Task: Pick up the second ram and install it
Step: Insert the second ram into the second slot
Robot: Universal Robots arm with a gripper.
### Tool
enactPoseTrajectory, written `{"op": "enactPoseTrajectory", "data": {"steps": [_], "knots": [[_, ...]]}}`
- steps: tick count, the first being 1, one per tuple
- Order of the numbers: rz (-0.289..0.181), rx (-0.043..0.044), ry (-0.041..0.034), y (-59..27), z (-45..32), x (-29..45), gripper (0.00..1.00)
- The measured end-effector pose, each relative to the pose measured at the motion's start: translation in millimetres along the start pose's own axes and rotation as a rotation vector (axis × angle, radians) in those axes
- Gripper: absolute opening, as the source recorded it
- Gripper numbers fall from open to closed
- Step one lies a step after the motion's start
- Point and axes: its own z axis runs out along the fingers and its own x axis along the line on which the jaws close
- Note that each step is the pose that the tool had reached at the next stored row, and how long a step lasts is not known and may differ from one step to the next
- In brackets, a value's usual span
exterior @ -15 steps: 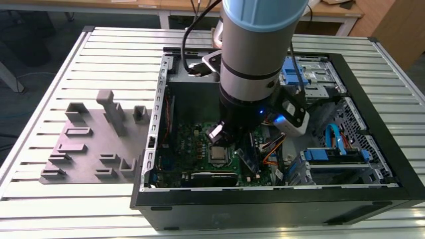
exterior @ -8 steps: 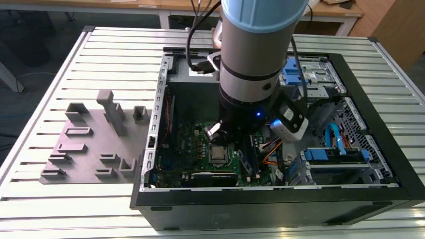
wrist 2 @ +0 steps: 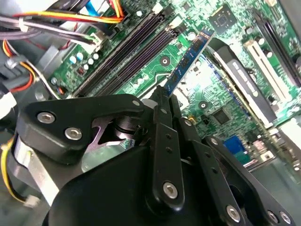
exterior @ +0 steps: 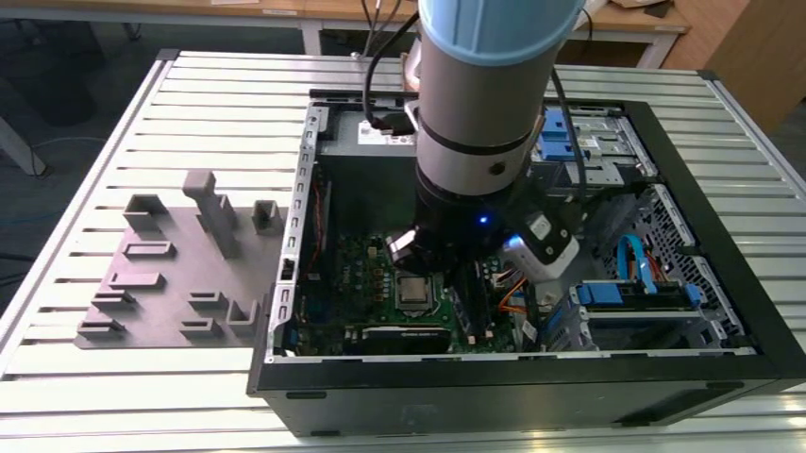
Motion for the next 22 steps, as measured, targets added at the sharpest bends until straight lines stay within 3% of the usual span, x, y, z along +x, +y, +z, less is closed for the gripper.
{"op": "enactPoseTrajectory", "data": {"steps": [11,22], "knots": [[0.183,0.0106,-0.002,0.2,2.6,0.1,0.11],[0.216,0.0121,-0.0024,9.9,6.3,-8.8,0.11]]}}
